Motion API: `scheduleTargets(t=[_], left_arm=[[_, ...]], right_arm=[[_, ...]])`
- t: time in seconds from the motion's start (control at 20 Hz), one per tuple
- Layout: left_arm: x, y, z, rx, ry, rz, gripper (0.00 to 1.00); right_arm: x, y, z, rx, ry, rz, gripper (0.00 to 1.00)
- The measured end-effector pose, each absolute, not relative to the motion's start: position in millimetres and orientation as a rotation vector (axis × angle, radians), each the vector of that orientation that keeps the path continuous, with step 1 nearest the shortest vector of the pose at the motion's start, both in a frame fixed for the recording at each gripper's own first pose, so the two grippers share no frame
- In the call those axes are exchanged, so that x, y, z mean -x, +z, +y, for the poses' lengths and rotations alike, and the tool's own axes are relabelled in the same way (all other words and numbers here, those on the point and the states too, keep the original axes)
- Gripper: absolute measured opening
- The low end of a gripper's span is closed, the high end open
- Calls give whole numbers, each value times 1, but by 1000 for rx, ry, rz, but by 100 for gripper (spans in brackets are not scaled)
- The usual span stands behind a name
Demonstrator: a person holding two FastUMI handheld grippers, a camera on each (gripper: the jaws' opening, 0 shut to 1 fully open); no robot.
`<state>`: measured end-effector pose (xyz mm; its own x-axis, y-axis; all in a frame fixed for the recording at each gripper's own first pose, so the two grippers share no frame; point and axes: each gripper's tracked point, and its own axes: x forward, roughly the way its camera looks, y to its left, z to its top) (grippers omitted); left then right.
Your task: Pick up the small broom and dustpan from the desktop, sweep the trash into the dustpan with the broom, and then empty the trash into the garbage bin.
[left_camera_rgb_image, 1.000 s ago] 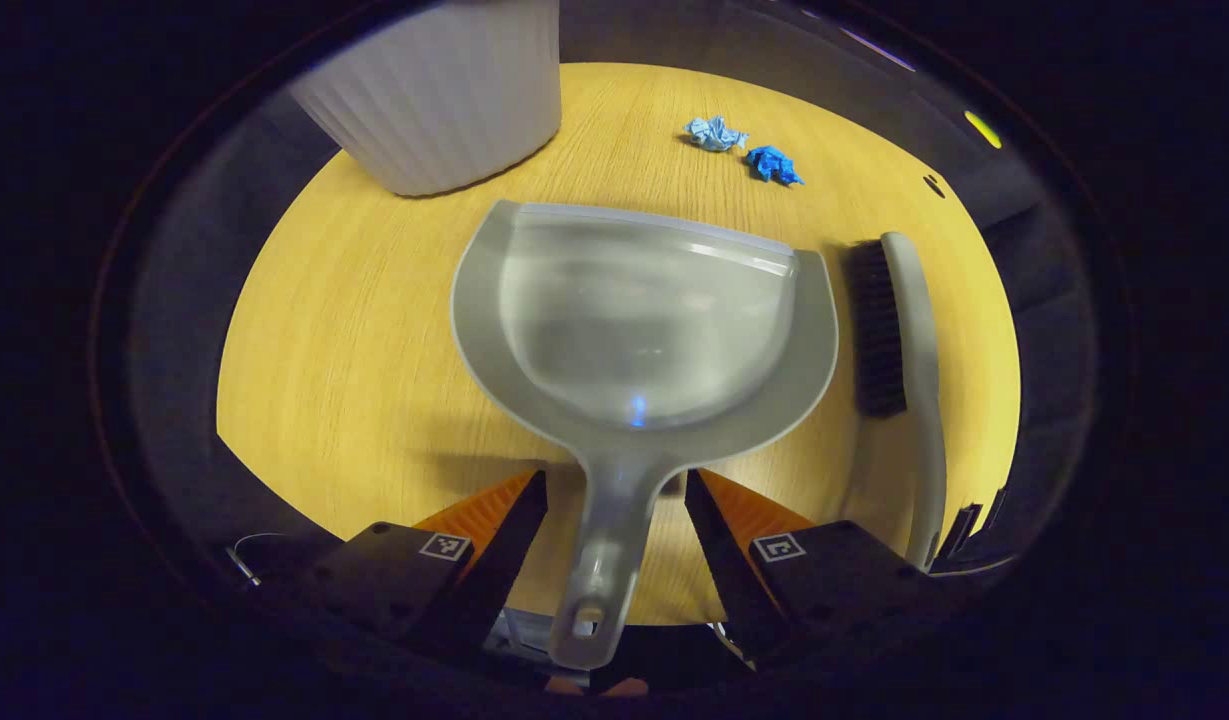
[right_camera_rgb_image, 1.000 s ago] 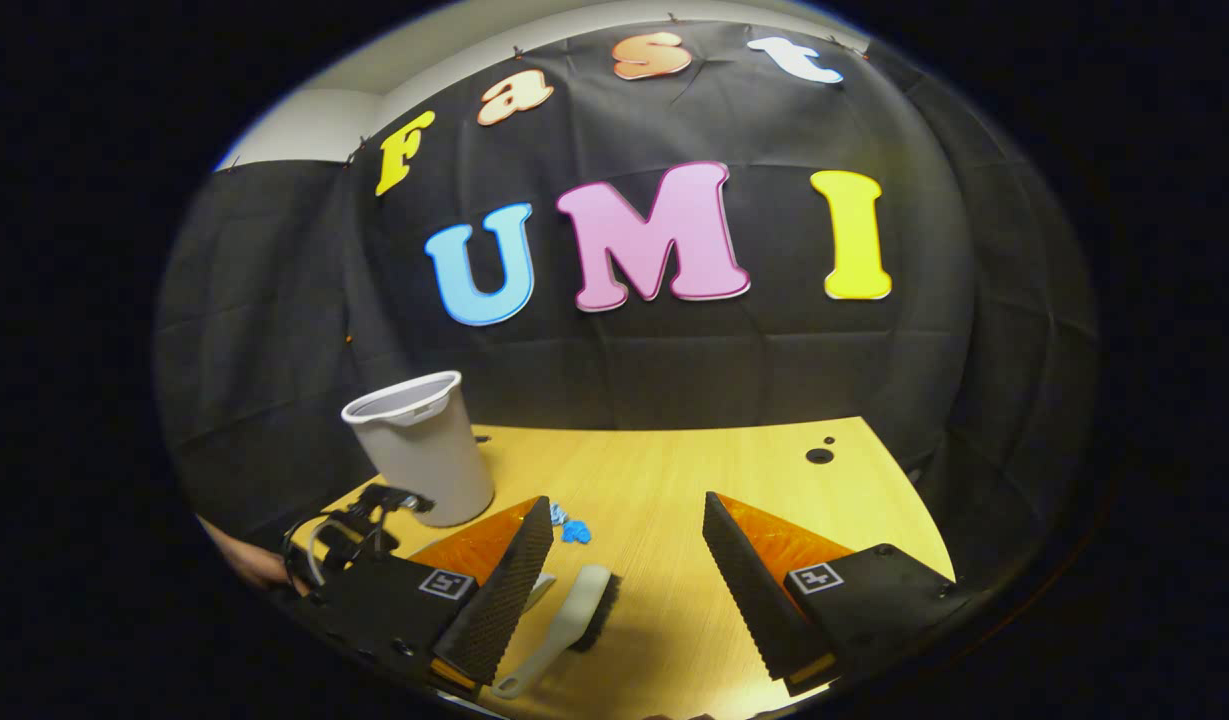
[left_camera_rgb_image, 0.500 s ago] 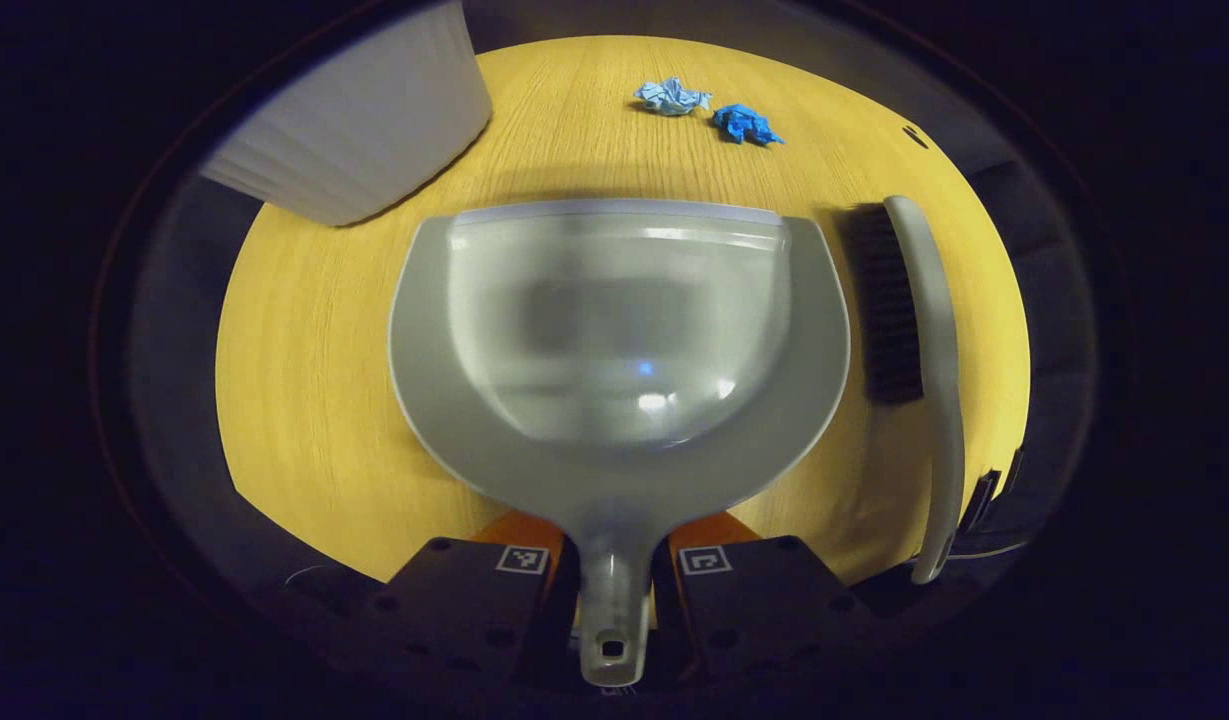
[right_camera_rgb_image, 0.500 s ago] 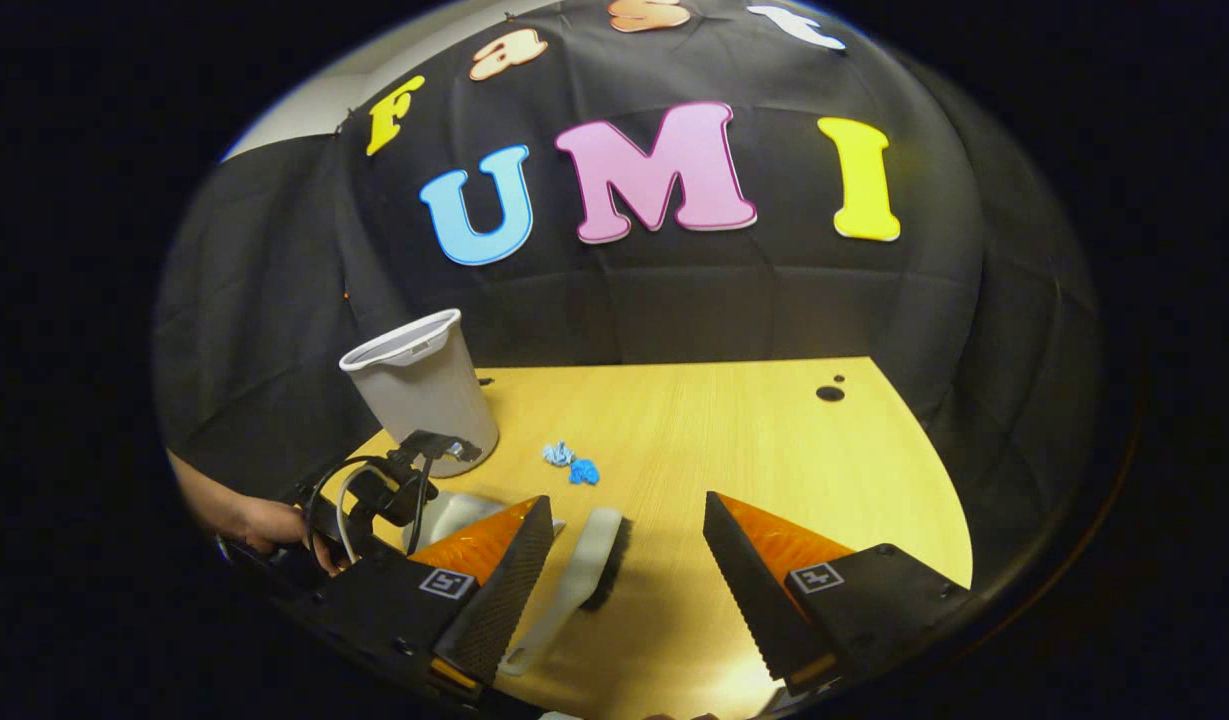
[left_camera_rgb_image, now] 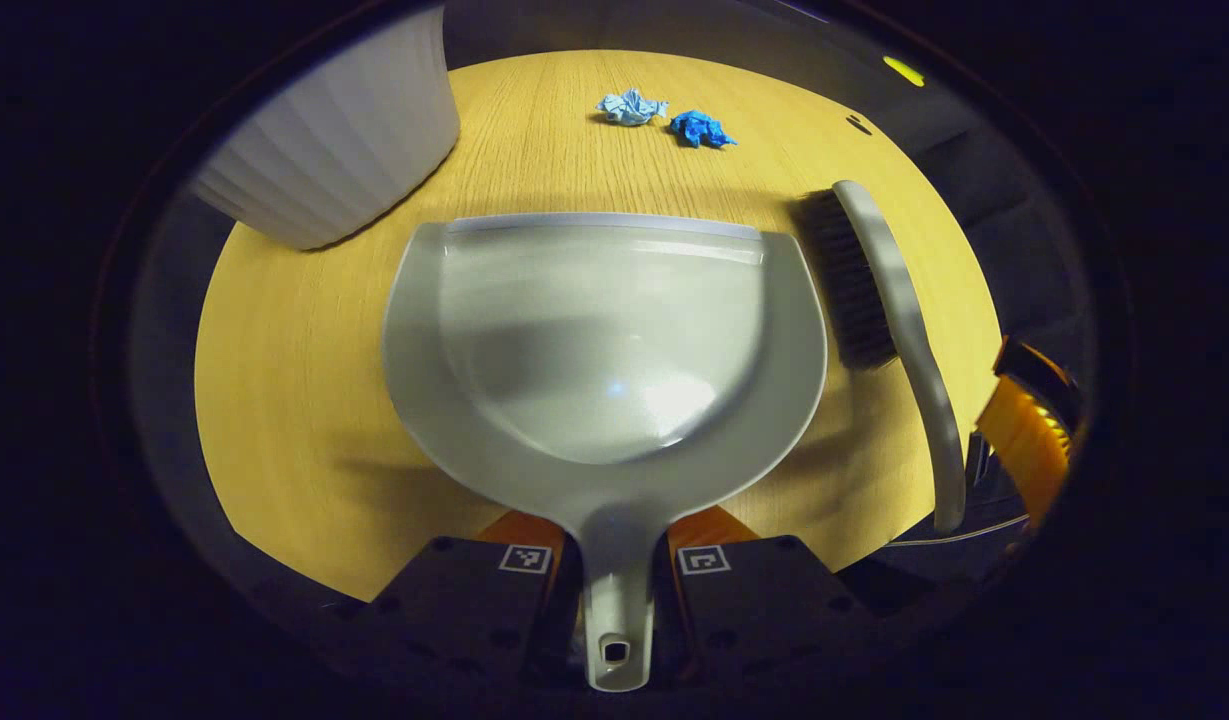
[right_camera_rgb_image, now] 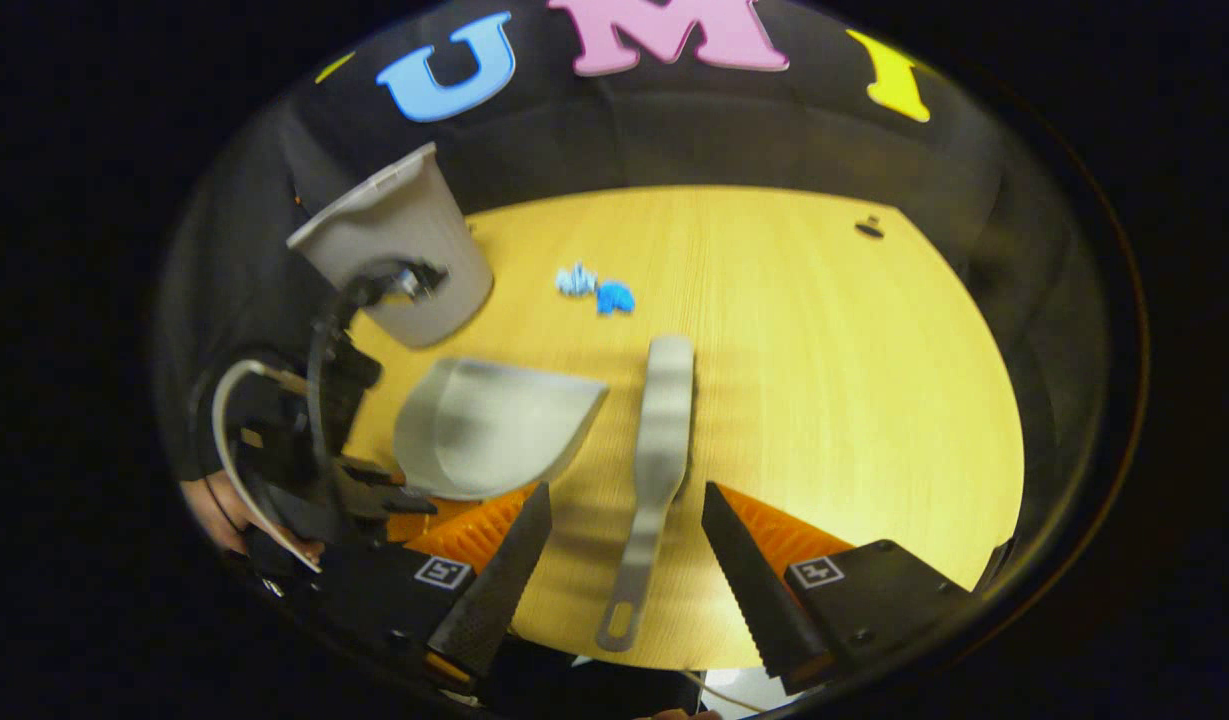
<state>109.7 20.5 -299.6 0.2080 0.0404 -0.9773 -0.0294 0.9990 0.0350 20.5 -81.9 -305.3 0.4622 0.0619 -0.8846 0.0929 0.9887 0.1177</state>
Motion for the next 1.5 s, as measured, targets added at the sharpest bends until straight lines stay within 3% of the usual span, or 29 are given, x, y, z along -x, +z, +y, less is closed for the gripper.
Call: scheduleTargets(t=[0.05, 0.1, 0.45, 0.5, 0.65, 0.7, 0.8, 0.9, 1.0, 1.2, 1.5], left_arm=[[-109, -300, 21, -10, 50, 1352, 30], [-110, -301, 21, -7, 51, 1343, 30], [-107, -299, 23, 6, -7, 1337, 30], [-107, -299, 22, 0, -5, 1337, 29], [-108, -300, 22, -16, 14, 1346, 30], [-108, -300, 22, -22, 18, 1349, 30], [-108, -299, 22, -26, 22, 1348, 30], [-108, -300, 22, -14, 27, 1342, 30], [-108, -300, 21, 4, 30, 1335, 30], [-106, -300, 25, 8, -8, 1353, 29], [-105, -294, 57, -191, -84, 1406, 29]], right_arm=[[-15, -320, -86, -107, -34, 1150, 89], [-9, -332, -89, -67, -51, 1208, 100], [-8, -364, -92, -93, -125, 1393, 100], [-13, -366, -92, -101, -127, 1397, 88], [-17, -369, -97, -75, -100, 1438, 92], [-20, -368, -99, -76, -89, 1440, 84], [-19, -367, -102, -86, -93, 1475, 43], [-20, -367, -102, -106, -66, 1491, 33], [-24, -369, -106, -87, -25, 1486, 28], [-49, -359, -120, -56, 11, 1453, 28], [-145, -339, -174, 154, 51, 1358, 28]])
